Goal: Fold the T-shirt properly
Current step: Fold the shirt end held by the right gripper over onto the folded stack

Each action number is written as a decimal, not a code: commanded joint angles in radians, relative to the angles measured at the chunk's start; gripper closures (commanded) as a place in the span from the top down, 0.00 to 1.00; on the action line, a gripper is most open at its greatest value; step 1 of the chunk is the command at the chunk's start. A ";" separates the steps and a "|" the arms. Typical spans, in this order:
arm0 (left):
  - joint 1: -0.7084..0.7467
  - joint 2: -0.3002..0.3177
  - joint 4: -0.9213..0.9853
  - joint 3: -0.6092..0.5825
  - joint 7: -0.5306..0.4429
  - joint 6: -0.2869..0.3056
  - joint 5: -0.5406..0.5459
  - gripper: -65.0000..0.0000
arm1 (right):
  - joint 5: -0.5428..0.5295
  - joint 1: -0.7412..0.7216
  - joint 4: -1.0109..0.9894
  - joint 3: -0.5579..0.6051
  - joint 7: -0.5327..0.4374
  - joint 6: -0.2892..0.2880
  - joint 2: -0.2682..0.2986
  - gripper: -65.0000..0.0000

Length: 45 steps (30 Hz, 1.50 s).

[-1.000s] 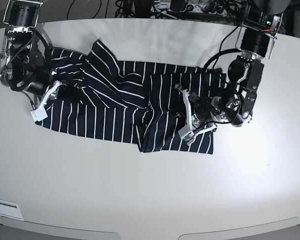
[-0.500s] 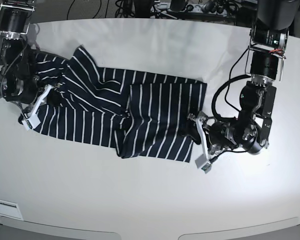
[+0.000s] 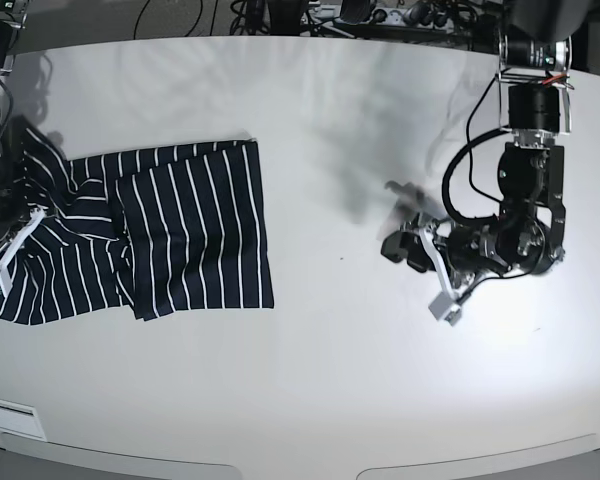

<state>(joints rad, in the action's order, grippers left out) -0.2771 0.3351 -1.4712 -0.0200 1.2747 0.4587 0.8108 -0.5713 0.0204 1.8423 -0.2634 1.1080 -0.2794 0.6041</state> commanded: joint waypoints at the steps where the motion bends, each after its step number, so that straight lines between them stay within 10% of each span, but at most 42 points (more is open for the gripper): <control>1: -0.002 0.011 -0.014 0.008 -0.030 0.021 0.018 0.52 | -0.063 -0.018 0.035 -0.006 -0.024 -0.009 0.016 0.00; 6: 0.097 0.013 -0.014 0.008 -0.055 0.047 0.010 0.52 | -0.395 -0.021 0.072 -0.006 -0.023 -0.132 -0.029 0.00; 11: 0.121 0.017 -0.014 0.008 -0.054 0.046 0.011 0.52 | -0.506 -0.023 0.073 -0.006 -0.023 -0.223 -0.123 0.00; 28: 0.110 0.016 -0.015 0.008 -0.055 0.046 0.015 0.52 | -0.525 -0.023 0.072 0.016 -0.033 -0.335 -0.360 0.02; 33: 0.110 0.017 -0.015 0.008 -0.044 0.047 0.061 0.52 | -0.495 -0.038 0.071 0.202 -0.116 -0.409 -0.360 0.66; 43: 0.062 0.019 -0.016 0.009 0.010 0.047 0.090 0.52 | -0.481 -0.220 0.071 0.404 -0.121 -0.419 -0.360 0.66; 45: 0.034 0.023 -0.021 0.011 0.043 0.047 0.089 0.34 | -0.437 -0.245 0.071 0.396 -0.122 -0.419 -0.359 0.50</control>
<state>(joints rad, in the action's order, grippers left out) -0.2214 0.3447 -1.4792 -0.0135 1.3186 0.5072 0.8963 -0.9878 -0.2012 1.8980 0.1402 1.0138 -0.6975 0.2375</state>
